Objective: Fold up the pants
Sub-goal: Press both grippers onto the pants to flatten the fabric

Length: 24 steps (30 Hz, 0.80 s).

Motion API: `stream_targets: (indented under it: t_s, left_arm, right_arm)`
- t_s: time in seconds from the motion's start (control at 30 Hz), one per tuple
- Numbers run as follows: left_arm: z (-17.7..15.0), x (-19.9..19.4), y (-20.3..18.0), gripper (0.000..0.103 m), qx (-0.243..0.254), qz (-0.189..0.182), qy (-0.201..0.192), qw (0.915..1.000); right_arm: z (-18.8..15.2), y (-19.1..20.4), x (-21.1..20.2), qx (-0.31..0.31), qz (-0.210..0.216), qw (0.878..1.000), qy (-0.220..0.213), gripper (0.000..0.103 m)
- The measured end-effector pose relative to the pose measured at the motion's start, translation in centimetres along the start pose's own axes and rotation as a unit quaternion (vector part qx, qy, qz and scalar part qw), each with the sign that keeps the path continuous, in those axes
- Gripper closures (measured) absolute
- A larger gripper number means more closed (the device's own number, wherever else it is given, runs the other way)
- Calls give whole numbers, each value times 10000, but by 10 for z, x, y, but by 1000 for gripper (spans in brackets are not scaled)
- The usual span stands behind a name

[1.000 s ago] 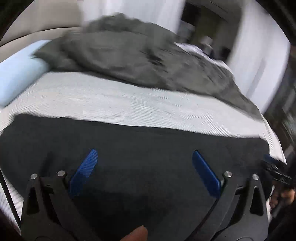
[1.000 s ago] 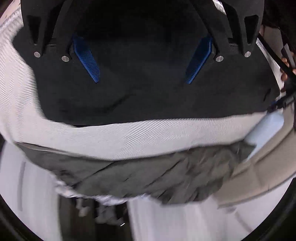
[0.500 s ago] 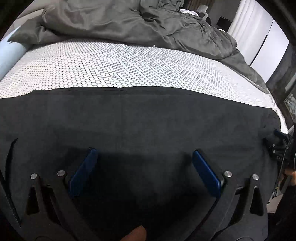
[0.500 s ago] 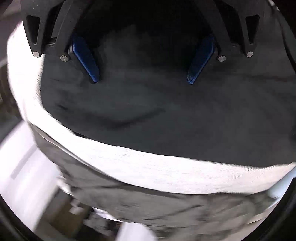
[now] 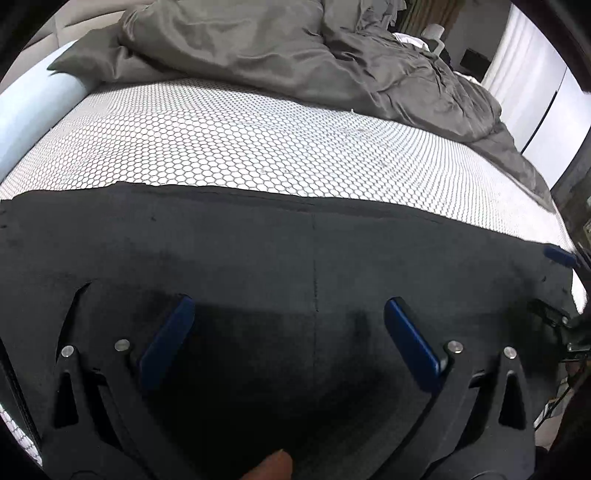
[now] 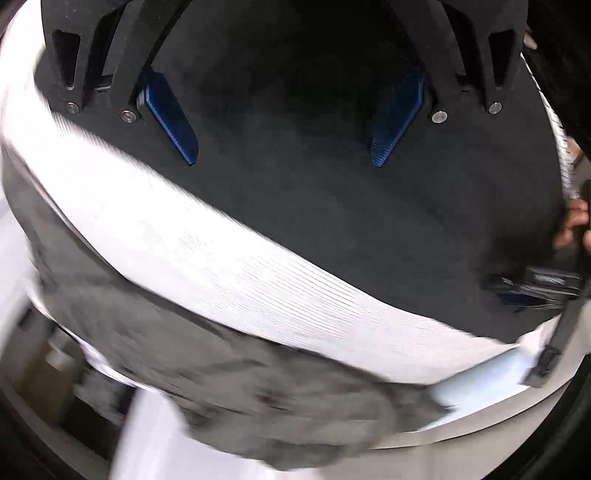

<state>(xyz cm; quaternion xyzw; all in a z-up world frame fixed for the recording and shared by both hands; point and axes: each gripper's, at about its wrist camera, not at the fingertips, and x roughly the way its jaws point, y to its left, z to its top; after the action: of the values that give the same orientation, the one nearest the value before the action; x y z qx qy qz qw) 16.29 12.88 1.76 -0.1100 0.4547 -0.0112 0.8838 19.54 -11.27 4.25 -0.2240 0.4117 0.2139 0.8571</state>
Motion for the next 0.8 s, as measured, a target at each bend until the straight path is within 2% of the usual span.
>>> stream_targets:
  t_s: [0.07, 0.1, 0.27, 0.4, 0.43, 0.47, 0.53, 0.6, 0.63, 0.8]
  left_arm:
    - [4, 1, 3, 1, 33, 47, -26, 10000]
    - [5, -1, 6, 1, 28, 75, -55, 10000]
    - [10, -3, 19, 1, -125, -29, -127, 9998]
    - [12, -1, 20, 1, -60, 68, -139, 9999]
    - [13, -1, 20, 1, -92, 77, -141, 9998]
    - [14, 0, 21, 1, -118, 50, -144, 9998]
    - [14, 0, 19, 1, -145, 32, -156, 9998]
    - [14, -2, 20, 1, -187, 45, -176, 9997]
    - [14, -3, 19, 1, -208, 41, -193, 9996]
    - [14, -9, 21, 1, -296, -27, -260, 9992]
  right_arm:
    - [24, 12, 16, -298, 253, 9992, 40, 20]
    - [32, 14, 25, -390, 333, 9986, 152, 30]
    - [52, 18, 65, -800, 403, 9940, 633, 32]
    - [56, 14, 74, -811, 687, 9908, 840, 32]
    - [56, 15, 79, -859, 791, 9884, 972, 35]
    - [58, 18, 82, -895, 862, 9865, 1064, 41]
    - [56, 22, 84, -992, 900, 9837, 1198, 81]
    - [55, 28, 76, -1196, 751, 9844, 1045, 96]
    - [56, 28, 70, -1232, 683, 9858, 913, 100]
    - [63, 20, 45, -1177, 457, 9913, 366, 102]
